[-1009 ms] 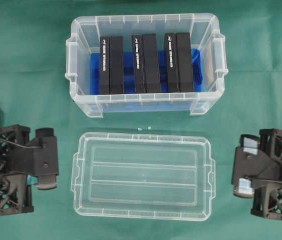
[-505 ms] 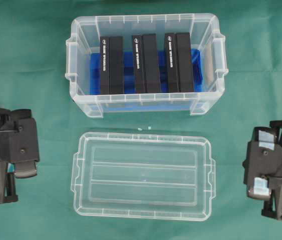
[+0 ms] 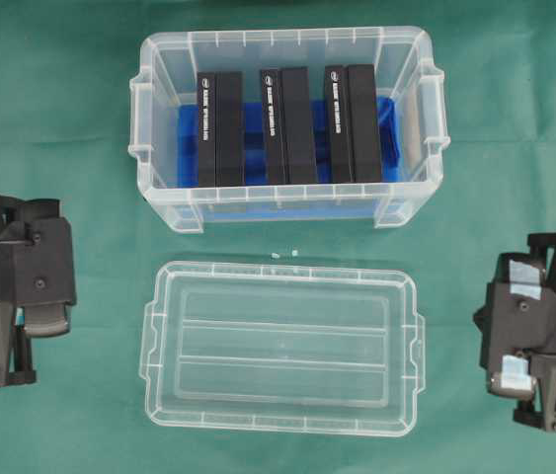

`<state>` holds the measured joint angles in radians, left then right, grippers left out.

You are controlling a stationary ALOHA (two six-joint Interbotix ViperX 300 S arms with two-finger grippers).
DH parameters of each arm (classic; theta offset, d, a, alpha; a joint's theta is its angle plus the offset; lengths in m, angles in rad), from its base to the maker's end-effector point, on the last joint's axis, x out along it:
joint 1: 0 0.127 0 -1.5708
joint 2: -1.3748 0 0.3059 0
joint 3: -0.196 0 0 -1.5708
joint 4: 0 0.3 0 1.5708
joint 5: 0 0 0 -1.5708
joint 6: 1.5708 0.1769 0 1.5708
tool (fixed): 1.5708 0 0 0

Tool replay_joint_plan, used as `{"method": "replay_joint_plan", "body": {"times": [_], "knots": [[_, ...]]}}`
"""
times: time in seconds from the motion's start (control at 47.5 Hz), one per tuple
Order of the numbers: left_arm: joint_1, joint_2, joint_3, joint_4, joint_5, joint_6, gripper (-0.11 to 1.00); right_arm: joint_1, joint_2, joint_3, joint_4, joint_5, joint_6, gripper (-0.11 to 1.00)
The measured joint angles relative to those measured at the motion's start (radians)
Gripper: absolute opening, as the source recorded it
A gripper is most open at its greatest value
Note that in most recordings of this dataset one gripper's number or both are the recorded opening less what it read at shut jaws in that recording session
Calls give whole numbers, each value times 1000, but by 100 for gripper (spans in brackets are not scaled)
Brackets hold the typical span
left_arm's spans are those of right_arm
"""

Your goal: Clamp the lid of the box with both arms, then lift and open it.

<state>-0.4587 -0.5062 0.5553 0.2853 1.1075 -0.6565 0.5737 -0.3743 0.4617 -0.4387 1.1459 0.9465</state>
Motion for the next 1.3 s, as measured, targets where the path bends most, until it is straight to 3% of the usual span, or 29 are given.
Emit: {"method": "replay_joint_plan", "body": {"times": [0.252, 0.421, 0.652, 0.862, 1.03, 1.304], "knots": [[66, 2, 0, 17, -178, 115, 1, -43, 0, 0, -87, -100, -28, 0], [77, -8, 2, 52, -351, 187, 1, -44, -2, 0, -195, -198, -26, 0], [109, -38, 17, 58, -558, 281, 1, -46, -9, 0, -374, -336, -17, 0], [156, -52, 20, 60, -620, 341, 1, -67, -14, 0, -500, -379, -15, 0], [255, -58, 21, 60, -634, 376, 1, -155, -58, 2, -541, -403, -15, 0], [416, -95, 23, 60, -701, 443, 1, -344, -172, 52, -551, -512, -25, 0]]}}
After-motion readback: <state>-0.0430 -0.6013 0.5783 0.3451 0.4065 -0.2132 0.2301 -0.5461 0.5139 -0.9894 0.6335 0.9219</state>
